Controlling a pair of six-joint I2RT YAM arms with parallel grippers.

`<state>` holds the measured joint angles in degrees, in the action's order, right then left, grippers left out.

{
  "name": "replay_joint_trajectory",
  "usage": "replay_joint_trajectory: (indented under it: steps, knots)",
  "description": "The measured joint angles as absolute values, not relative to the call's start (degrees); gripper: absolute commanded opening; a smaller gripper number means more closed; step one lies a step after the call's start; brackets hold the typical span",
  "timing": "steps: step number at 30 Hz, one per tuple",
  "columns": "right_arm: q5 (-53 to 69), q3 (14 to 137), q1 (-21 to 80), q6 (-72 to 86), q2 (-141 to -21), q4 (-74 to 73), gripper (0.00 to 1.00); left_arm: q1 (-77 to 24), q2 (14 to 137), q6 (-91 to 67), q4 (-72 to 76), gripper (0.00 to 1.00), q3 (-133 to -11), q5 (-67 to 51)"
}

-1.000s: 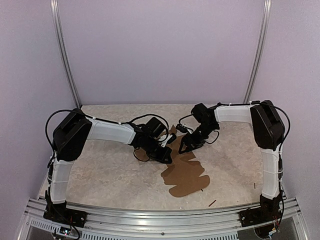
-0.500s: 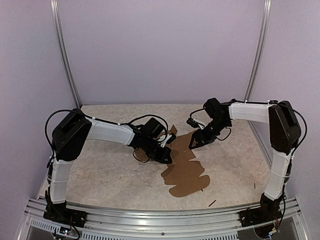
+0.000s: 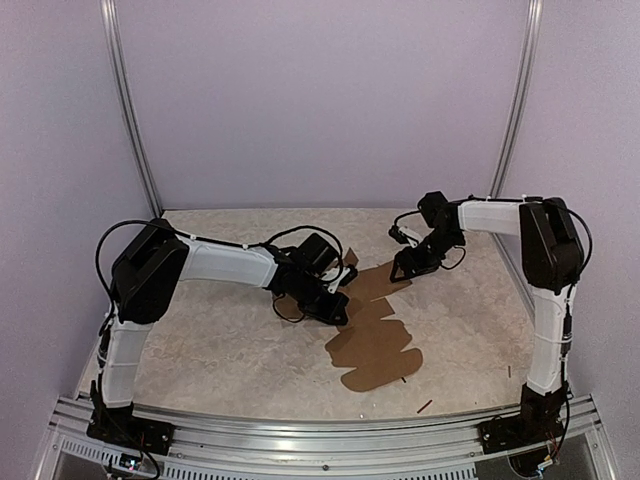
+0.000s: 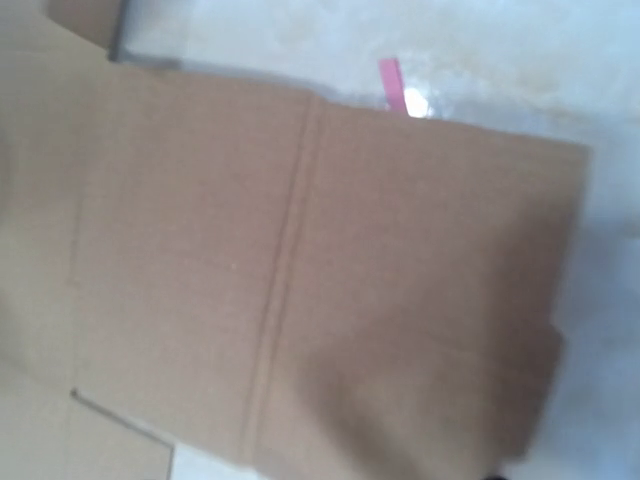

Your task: Fold the paper box

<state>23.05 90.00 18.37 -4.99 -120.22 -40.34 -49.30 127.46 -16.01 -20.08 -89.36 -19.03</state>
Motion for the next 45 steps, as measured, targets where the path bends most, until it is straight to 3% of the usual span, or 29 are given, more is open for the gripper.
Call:
replay_joint_trajectory:
  steps: [9, 20, 33, 35, 38, 45]
  knots:
    - [23.27, 91.35, 18.35, -4.75, -122.72, -40.6, 0.66, -49.98, 128.25, -15.0, -22.39, 0.0, -91.46, -16.88]
    - [20.84, 92.82, 16.67, -3.7, -122.93, -40.51, 0.71, -49.98, 128.31, -14.96, -22.68, 0.0, -91.66, -17.1]
    - [31.14, 97.01, 14.48, -5.19, -127.61, -39.13, 0.22, -48.9, 127.44, -14.9, -20.88, 0.0, -89.67, -20.03]
    - [32.32, 97.01, 14.44, -5.52, -127.61, -38.85, 0.19, -48.29, 127.0, -14.92, -20.93, 0.0, -88.82, -21.54]
    - [33.95, 96.99, 14.44, -5.34, -127.52, -38.57, 0.22, -47.37, 126.56, -14.85, -21.02, 0.0, -87.92, -23.7]
    - [35.75, 96.95, 14.61, -5.32, -127.24, -39.59, 0.5, -46.68, 126.37, -14.02, -21.06, 0.0, -87.42, -25.3]
